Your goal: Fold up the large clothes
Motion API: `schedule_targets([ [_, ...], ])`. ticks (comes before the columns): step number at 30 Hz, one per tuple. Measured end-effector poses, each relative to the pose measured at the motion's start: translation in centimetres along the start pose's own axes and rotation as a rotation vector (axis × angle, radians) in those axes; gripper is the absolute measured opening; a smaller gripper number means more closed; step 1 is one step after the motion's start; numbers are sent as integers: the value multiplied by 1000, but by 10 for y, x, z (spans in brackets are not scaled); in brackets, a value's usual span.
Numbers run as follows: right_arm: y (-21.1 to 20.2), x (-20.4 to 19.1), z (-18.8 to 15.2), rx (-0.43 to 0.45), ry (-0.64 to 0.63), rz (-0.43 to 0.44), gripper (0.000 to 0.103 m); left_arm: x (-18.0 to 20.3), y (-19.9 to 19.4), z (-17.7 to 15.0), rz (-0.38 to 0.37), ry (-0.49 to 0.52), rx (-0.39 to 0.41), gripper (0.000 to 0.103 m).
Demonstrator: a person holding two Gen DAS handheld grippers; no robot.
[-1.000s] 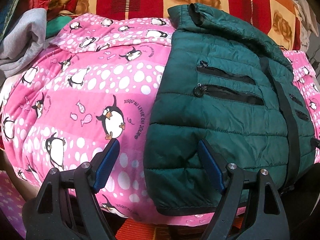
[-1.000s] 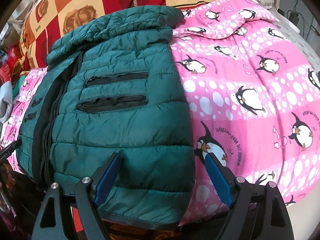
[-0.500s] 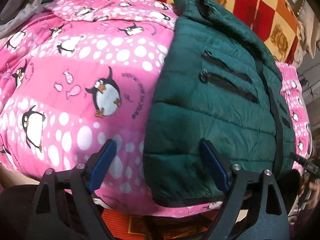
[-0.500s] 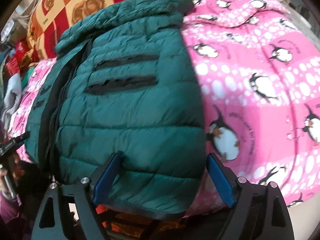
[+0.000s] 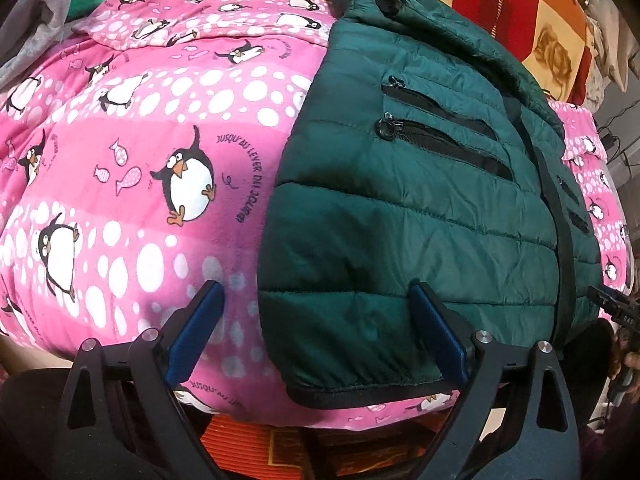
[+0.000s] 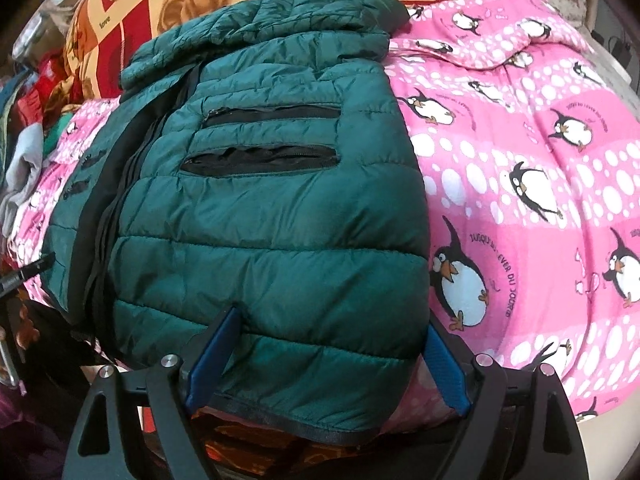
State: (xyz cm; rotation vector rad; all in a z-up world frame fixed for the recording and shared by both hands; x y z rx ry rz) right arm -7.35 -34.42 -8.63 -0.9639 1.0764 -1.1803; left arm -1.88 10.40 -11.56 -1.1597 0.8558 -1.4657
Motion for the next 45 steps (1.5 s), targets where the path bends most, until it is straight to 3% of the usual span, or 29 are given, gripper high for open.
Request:
schedule_targets([
  [12, -3, -8, 0, 24, -44, -86, 86, 2, 1, -2, 8, 2, 8, 94],
  [22, 3, -5, 1, 21, -28, -54, 86, 2, 0, -5, 16, 3, 26, 94],
  [24, 4, -5, 2, 25, -35, -42, 85, 3, -3, -7, 17, 6, 43, 82],
  [25, 4, -6, 2, 27, -40, -38, 83, 5, -6, -7, 23, 15, 54, 67],
  [26, 4, -7, 1, 28, -58, -22, 73, 8, -9, -7, 14, 26, 61, 41],
  [27, 3, -8, 1, 30, -72, -15, 62, 11, -11, -7, 0, 33, 59, 33],
  [28, 1, -9, 2, 38, -79, -16, 56, 14, -15, -7, 19, 37, 67, 24],
  [29, -2, -9, 2, 46, -83, -11, 43, 15, -18, -6, 44, 44, 80, 15],
  [30, -7, -10, 4, 54, -87, -5, 32, 17, -23, -4, 59, 53, 92, 14],
  [33, -24, -10, 11, 85, -102, 27, 22, 16, -43, 5, 30, 35, 137, 11],
  [39, -81, -9, 38, 232, -96, 109, 20, 20, -96, 38, -15, 32, 264, 11],
  [45, -115, -2, 88, 363, -57, 87, 20, 31, -124, 90, -18, 18, 376, 11],
])
Point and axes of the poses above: each gripper's, at about its wrist camera, not at the fingertips, and y roughly the way its jaws point, x to its right, z to its top, the point moved 5 cm from there along y, roughly the way its jaws point, and after that the axes turned 5 degrees about -x, right-handed, at the moved point
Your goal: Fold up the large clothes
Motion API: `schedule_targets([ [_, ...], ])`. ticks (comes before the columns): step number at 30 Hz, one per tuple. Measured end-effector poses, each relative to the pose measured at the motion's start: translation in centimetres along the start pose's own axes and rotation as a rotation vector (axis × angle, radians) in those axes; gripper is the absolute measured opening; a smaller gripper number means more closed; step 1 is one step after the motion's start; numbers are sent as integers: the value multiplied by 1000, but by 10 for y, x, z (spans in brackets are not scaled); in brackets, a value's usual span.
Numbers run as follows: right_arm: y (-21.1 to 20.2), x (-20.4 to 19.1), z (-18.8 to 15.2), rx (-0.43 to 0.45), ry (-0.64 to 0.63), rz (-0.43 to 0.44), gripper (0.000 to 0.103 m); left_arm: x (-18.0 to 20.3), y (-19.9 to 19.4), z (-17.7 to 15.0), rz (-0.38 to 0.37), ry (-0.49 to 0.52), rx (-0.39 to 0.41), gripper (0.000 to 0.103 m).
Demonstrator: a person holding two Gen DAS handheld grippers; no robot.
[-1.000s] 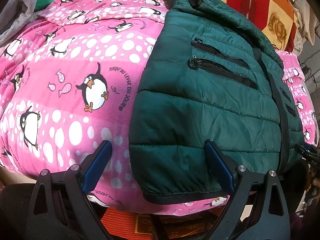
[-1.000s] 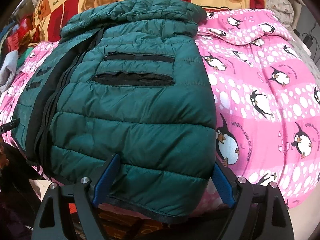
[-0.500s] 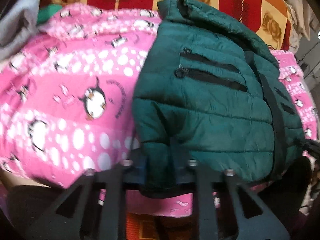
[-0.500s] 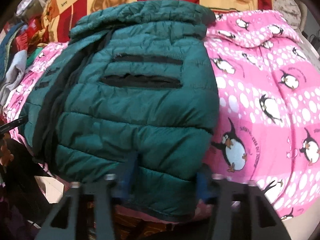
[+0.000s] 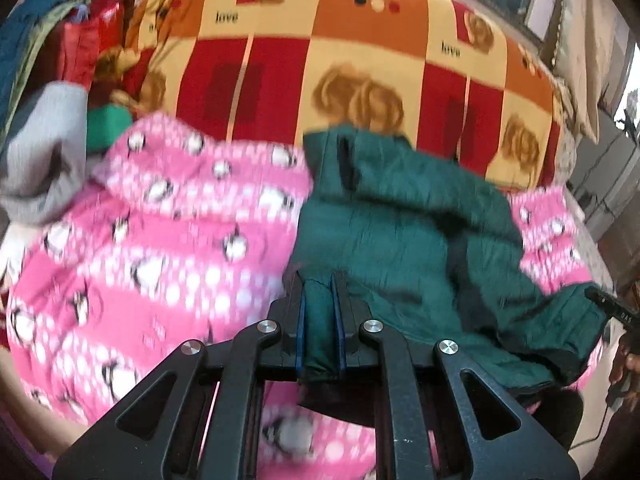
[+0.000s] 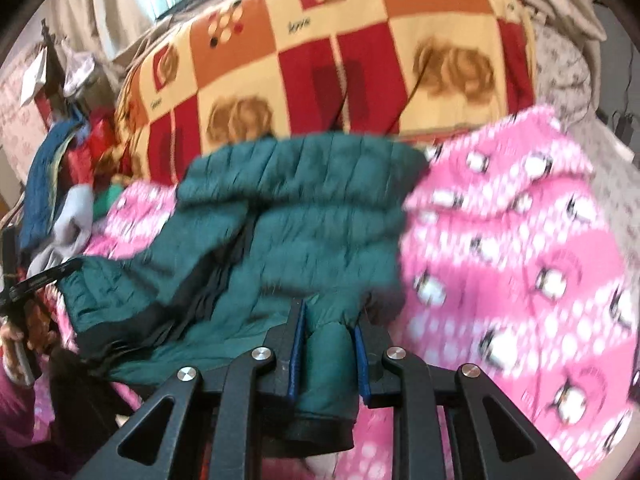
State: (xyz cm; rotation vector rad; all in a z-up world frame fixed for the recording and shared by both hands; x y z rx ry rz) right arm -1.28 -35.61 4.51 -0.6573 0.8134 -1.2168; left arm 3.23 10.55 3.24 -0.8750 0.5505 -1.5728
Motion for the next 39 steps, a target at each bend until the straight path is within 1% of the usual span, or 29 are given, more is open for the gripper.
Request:
schedule_targets([
  [3, 2, 4, 33, 51, 7, -33, 20, 7, 3, 35, 1, -16, 50, 11],
  [7, 8, 12, 79, 132, -6, -132, 20, 19, 18, 73, 18, -19, 89, 11],
  [8, 9, 16, 87, 141, 0, -136, 20, 22, 23, 82, 34, -15, 103, 9],
  [9, 12, 20, 99, 148, 21, -122, 17, 24, 26, 89, 62, -5, 121, 6],
  [10, 17, 24, 107, 140, 40, -105, 17, 25, 28, 97, 99, 0, 145, 5],
  [11, 23, 28, 114, 124, 62, -89, 17, 24, 29, 104, 109, -4, 157, 5],
  [13, 28, 33, 116, 118, 84, -68, 17, 23, 36, 109, 81, -18, 130, 5],
  [14, 32, 33, 113, 101, 76, -58, 17, 23, 45, 109, 66, -19, 95, 5],
  [16, 45, 27, 97, 50, 27, -64, 17, 22, 57, 102, 72, -13, 65, 5],
  [17, 52, 25, 87, 15, 12, -72, 17, 20, 66, 94, 68, -7, 32, 5],
  [19, 62, 22, 64, -51, 2, -60, 17, 18, 77, 77, 53, -2, -35, 5],
  [21, 75, 18, 35, -164, -10, -25, 17, 14, 83, 60, 48, 5, -91, 5],
  [22, 77, 18, 22, -199, -6, -13, 17, 10, 86, 48, 44, 21, -128, 6],
  [23, 79, 19, 8, -231, 3, 0, 24, 6, 87, 36, 51, 31, -159, 8],
  [24, 81, 21, -5, -266, 18, 10, 47, 3, 87, 29, 56, 34, -179, 11],
  [25, 81, 24, -18, -295, 41, 19, 61, -4, 88, 18, 57, 27, -208, 27],
  [26, 81, 28, -31, -314, 70, 32, 80, -12, 88, 7, 43, 10, -238, 49],
  [28, 79, 33, -50, -338, 97, 50, 81, -31, 86, -14, 9, -42, -268, 67],
  [30, 73, 38, -67, -360, 116, 44, 81, -49, 83, -32, 6, -84, -285, 70],
  [32, 72, 42, -80, -386, 138, 55, 81, -61, 83, -49, -3, -116, -320, 75],
  [35, 74, 42, -102, -446, 174, 110, 81, -74, 84, -76, -37, -153, -379, 79],
  [37, 75, 38, -111, -460, 167, 138, 81, -78, 85, -87, -90, -187, -411, 80],
  [39, 76, 28, -120, -466, 159, 205, 81, -79, 85, -98, -145, -225, -432, 86],
])
Point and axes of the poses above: each gripper's, at about its wrist camera, not at the fingertips, and y roughly the way its jaws point, x to its right, z to its top, the point moved 5 cm from there along y, roughly the way its jaws point, and after that the axes turned 5 degrees about -x, right-handed, at the moved point
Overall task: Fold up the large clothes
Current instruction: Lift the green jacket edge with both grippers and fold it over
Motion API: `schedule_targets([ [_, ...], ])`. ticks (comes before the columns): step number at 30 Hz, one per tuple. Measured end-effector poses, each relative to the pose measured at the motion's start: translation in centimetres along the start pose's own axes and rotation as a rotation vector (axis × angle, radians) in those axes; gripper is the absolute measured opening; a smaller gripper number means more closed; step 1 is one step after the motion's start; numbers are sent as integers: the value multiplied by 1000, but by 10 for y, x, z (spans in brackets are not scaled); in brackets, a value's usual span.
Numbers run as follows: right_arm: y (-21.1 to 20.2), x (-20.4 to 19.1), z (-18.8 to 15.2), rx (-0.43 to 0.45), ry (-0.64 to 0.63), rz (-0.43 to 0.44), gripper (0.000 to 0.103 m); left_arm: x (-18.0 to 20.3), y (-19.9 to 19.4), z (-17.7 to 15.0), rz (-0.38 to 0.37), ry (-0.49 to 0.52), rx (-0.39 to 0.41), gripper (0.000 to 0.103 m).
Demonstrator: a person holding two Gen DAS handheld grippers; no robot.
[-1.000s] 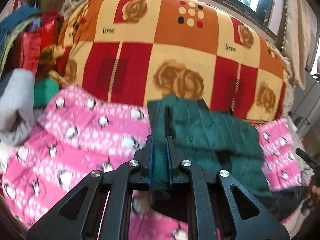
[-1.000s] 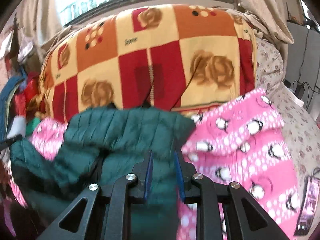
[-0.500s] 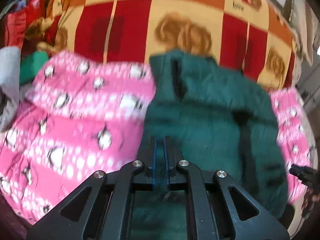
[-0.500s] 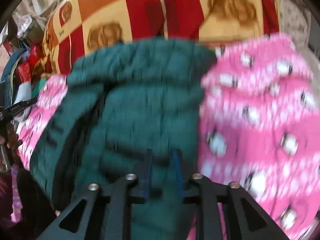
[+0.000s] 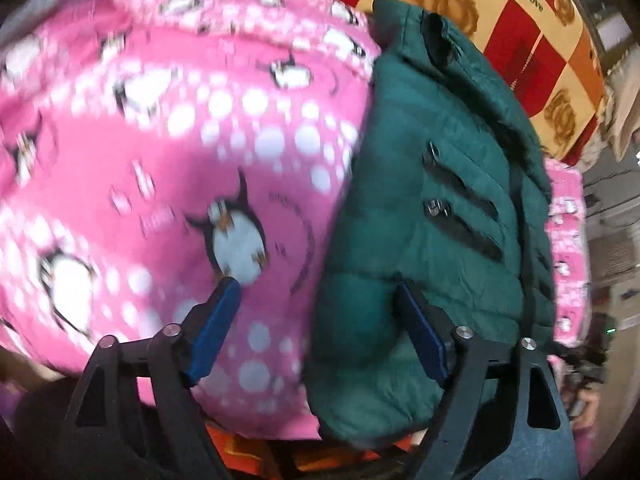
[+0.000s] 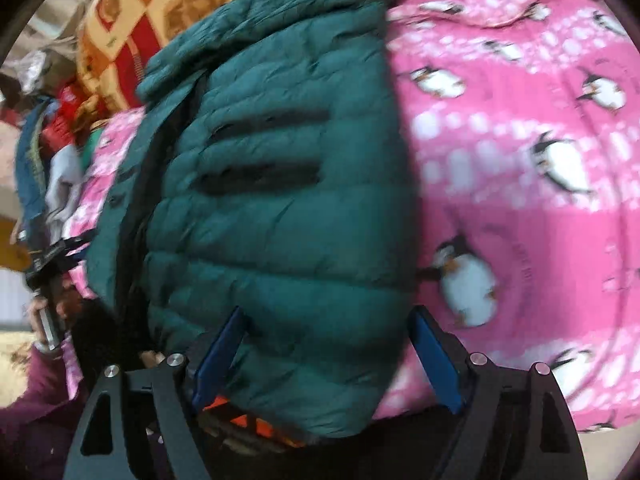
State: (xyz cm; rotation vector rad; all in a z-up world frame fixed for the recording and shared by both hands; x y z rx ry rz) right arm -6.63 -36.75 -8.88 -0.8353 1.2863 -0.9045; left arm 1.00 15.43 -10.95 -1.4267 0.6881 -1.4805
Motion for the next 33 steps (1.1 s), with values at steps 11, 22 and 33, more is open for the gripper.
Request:
schedule_targets([
  [11, 9, 5, -12, 43, 20, 70, 69, 34, 14, -32, 11, 153, -51, 90],
  [22, -49, -35, 8, 237, -134, 86, 18, 71, -35, -10, 31, 210, 121, 11],
  [33, -113, -55, 82, 463, -144, 55, 18, 120, -92, 70, 2, 213, 376, 11],
])
Point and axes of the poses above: each gripper's, at about its wrist camera, not at the fingertips, and y roughly the way its jaws point, x to its right, z to its top, the point moved 5 cm from there along y, roughly the way its jaws point, and after that the axes turned 5 degrees about -x, right-handed, at the moved point
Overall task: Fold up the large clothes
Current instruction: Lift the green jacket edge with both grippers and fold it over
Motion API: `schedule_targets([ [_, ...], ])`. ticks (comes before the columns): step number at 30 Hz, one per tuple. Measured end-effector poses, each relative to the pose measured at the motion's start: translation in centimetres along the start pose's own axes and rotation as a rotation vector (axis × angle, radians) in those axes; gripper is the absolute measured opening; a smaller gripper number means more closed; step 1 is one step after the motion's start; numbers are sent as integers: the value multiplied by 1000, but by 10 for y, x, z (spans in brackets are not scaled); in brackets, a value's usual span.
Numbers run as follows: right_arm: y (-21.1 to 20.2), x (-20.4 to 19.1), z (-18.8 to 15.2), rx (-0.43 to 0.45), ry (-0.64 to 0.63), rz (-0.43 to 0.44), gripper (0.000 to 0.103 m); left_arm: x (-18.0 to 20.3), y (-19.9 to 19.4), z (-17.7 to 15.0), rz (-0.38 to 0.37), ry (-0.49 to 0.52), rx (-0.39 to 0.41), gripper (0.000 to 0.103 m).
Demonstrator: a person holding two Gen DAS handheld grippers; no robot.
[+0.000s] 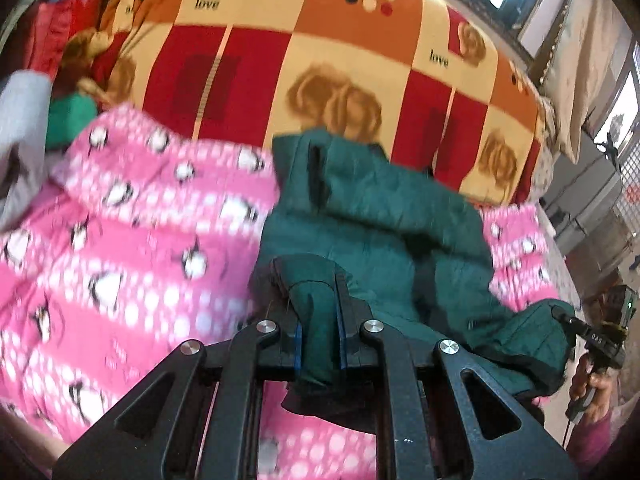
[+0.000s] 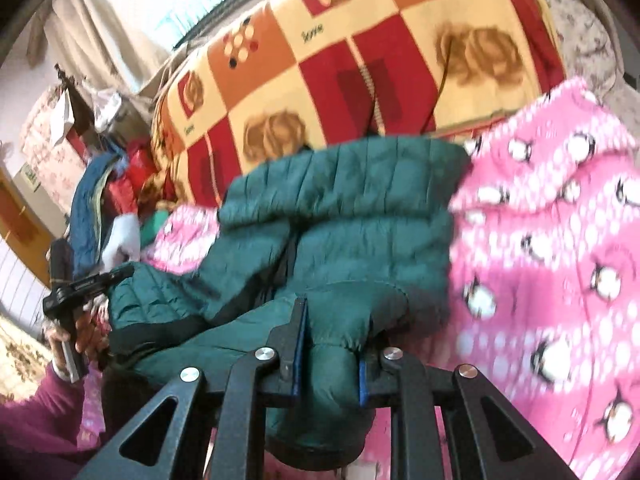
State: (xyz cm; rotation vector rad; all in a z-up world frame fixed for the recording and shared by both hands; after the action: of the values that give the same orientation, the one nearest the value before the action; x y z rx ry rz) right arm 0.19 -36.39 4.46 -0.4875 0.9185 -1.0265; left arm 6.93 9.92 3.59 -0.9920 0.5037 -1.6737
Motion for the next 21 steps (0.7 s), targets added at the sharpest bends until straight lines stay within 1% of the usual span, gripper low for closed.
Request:
schedule_targets([
  [3, 7, -1, 29, 37, 1, -20, 18, 4, 6, 29, 8, -21, 37, 11],
  [7, 17, 6, 65, 82, 20, -50, 18, 11, 22, 67, 30, -42, 83, 11],
  [11, 35, 20, 106, 117, 56, -77, 18, 16, 49, 100, 62, -71, 98, 11],
  [16, 65, 40, 143, 125, 101, -126, 18, 15, 80, 131, 108, -108, 107, 11],
  [18, 78, 49, 156, 122, 114, -145, 18, 13, 90, 137, 125, -117, 107, 11],
  [21, 91, 62, 166, 115, 132, -153, 18, 11, 101, 144, 141, -117, 106, 11],
])
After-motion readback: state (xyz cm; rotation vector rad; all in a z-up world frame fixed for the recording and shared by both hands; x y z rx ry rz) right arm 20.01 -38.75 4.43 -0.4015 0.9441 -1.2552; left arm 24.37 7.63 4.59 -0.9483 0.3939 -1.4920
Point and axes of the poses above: each gripper's, at about its wrist camera, not at the fingertips, and y roughly the way its jaws point, x to its right, z to its top, the point moved 5 cm from there along y, roughly the way its jaws point, and after that the axes turned 5 degrees about -x, right-handed, at the moved point
